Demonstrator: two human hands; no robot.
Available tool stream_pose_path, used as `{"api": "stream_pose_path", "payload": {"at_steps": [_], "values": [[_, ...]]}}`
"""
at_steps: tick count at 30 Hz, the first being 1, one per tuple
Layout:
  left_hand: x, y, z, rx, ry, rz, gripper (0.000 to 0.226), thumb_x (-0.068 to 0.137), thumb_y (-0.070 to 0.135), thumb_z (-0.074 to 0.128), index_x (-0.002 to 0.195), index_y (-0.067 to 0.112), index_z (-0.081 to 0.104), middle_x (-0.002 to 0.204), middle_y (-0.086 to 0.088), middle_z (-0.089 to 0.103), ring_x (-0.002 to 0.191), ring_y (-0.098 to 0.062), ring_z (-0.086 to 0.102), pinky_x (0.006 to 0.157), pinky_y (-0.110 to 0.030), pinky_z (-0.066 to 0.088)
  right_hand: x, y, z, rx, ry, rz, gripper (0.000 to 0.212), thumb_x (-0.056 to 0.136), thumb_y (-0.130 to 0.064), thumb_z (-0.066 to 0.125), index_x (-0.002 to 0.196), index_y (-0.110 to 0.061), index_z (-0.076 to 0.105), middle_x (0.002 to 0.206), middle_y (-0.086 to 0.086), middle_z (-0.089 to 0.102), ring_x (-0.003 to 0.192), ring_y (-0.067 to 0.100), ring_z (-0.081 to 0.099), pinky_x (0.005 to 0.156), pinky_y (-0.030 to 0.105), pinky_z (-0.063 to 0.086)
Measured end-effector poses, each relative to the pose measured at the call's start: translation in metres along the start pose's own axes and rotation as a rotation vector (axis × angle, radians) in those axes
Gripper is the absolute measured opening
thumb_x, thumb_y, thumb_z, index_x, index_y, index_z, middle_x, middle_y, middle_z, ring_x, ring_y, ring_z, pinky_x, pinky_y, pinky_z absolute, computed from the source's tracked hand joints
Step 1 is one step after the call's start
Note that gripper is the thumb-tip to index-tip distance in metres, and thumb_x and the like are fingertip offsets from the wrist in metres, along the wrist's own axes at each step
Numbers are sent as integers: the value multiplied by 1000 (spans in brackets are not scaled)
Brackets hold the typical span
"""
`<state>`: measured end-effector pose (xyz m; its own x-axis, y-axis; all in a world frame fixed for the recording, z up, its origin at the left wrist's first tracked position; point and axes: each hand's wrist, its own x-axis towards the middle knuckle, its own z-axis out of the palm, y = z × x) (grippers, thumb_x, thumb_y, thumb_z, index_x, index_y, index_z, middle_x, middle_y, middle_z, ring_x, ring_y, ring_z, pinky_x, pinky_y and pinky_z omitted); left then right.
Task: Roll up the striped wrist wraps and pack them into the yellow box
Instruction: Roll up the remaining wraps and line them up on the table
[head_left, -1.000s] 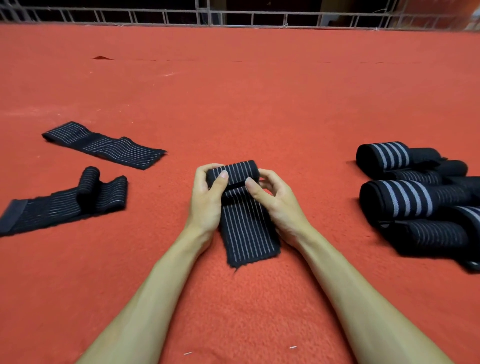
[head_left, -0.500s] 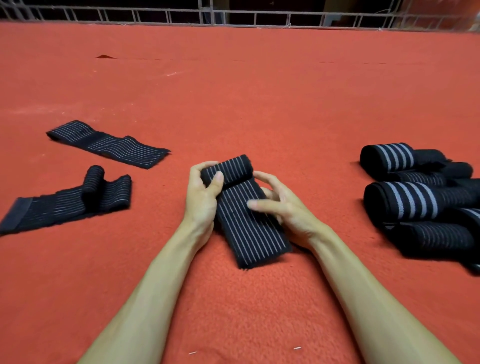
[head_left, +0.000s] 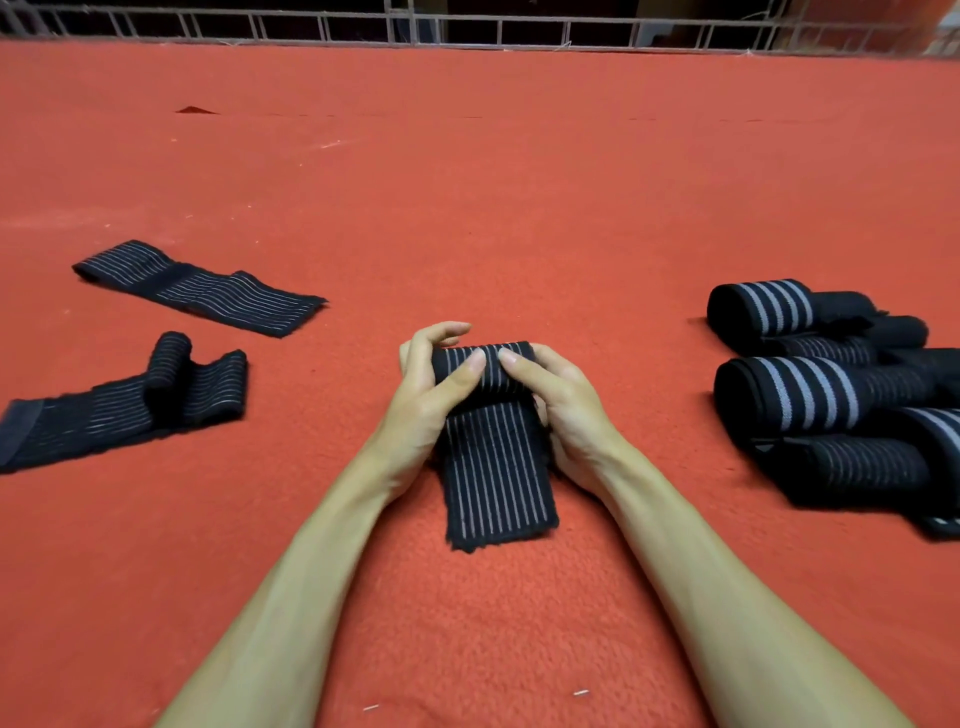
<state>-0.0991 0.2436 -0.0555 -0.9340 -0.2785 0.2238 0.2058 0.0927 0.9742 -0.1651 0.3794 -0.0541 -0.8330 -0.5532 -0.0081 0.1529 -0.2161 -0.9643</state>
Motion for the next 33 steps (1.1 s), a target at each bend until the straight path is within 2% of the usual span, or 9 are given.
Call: {"api": "stream_pose_path", "payload": {"at_steps": [5, 8, 11, 17, 21, 25, 28, 31, 33], "values": [[1, -2, 5, -54, 49, -69, 50, 85, 53, 55, 123, 21, 43, 112, 3, 58, 94, 2, 59, 82, -17, 47, -3, -3, -6, 12, 10, -75, 23, 93, -8, 57, 115, -4, 54, 73, -7, 64, 45, -1, 55, 39, 10, 35], [0, -3, 7, -45, 66, -41, 47, 84, 42, 59, 120, 14, 47, 110, 1, 61, 97, -5, 60, 83, -22, 48, -1, -2, -8, -15, 48, -157, 36, 85, -11, 70, 118, -4, 57, 103, 10, 65, 75, 10, 67, 56, 18, 50], [2, -1, 3, -63, 89, 11, 32, 88, 17, 61, 118, 12, 50, 105, 1, 60, 90, 1, 60, 76, -16, 48, 1, 2, -9, -70, 92, -175, 44, 74, -21, 75, 115, -11, 62, 113, 8, 66, 103, 23, 64, 81, 37, 54], [1, -3, -3, -48, 55, 101, 33, 91, -6, 57, 112, 18, 50, 100, 1, 54, 82, 3, 56, 73, -15, 48, -2, 0, -1, -119, 1, -56, 42, 83, -53, 61, 102, -15, 62, 70, 4, 48, 47, 9, 40, 39, 18, 27], [1, -8, -5, -25, 0, 102, 38, 83, 10, 58, 111, 35, 49, 105, 3, 52, 96, -11, 51, 90, -38, 47, -1, -2, -1, -150, 34, -27, 29, 88, -52, 57, 94, -24, 63, 66, 7, 38, 46, 11, 31, 40, 18, 18], [-2, -4, -1, -18, -66, 2, 47, 75, 45, 72, 114, 50, 46, 133, -18, 41, 124, -33, 48, 104, -52, 43, -1, -3, -7, -31, -4, -46, 26, 83, -33, 68, 106, -21, 67, 84, 13, 49, 60, 17, 41, 44, 20, 32], [0, -4, 0, -72, -67, -34, 53, 77, 57, 65, 123, 44, 43, 131, -12, 48, 119, -21, 56, 98, -41, 50, 0, -3, -10, 21, -41, -59, 33, 79, -25, 69, 112, -20, 66, 91, 10, 60, 69, 23, 51, 60, 27, 47], [1, -5, 2, -127, -60, -55, 50, 88, 56, 51, 128, 29, 38, 113, 5, 56, 95, 2, 62, 81, -22, 52, 1, -2, -14, -10, -83, -116, 39, 79, -23, 73, 117, -21, 65, 97, 16, 54, 78, 31, 41, 69, 43, 36], [1, -5, 3, -120, -66, -58, 47, 92, 55, 44, 129, 29, 34, 110, 8, 55, 90, 7, 62, 77, -19, 52, 0, -1, -16, -19, -98, -173, 39, 80, -15, 72, 117, -20, 63, 101, 15, 57, 81, 31, 47, 71, 43, 42]]}}
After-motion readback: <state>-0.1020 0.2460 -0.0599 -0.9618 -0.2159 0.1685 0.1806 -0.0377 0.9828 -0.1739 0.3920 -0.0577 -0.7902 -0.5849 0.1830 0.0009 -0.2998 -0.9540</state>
